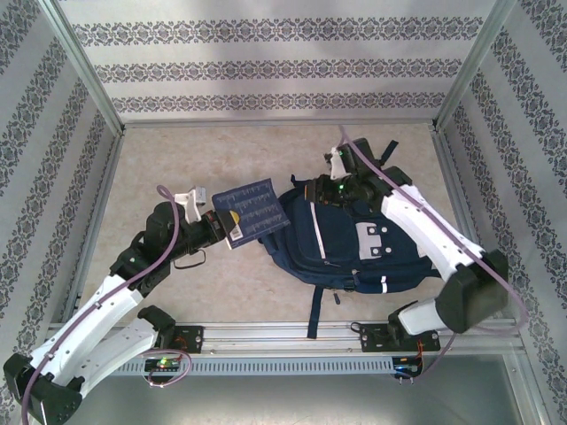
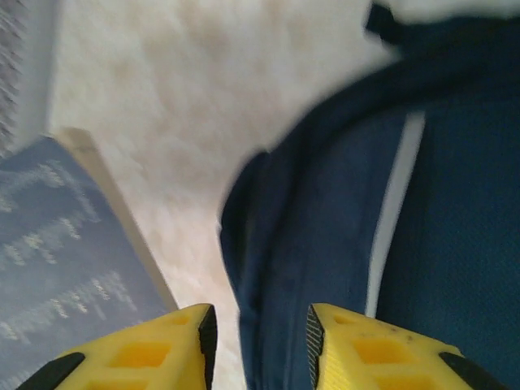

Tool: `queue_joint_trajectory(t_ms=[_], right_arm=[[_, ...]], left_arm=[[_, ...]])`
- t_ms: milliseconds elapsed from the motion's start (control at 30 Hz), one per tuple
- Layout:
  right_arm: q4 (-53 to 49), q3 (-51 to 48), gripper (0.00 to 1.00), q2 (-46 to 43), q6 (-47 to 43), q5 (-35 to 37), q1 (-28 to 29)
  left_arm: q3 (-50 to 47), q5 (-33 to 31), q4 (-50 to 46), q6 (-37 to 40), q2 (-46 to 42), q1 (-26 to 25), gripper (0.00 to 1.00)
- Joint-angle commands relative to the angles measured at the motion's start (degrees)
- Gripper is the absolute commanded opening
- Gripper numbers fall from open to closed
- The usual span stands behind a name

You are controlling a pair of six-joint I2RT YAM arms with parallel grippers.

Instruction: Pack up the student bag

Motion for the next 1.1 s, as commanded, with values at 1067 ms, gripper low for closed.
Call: queue_joint_trajectory(t_ms=[1067], right_arm=[[-13.91,2.66,0.37,8.4,-5.11,3.03,-0.7]], left_arm=[[-0.36,6.96,-4.22,6.05,-0.69,5.38,0.0]])
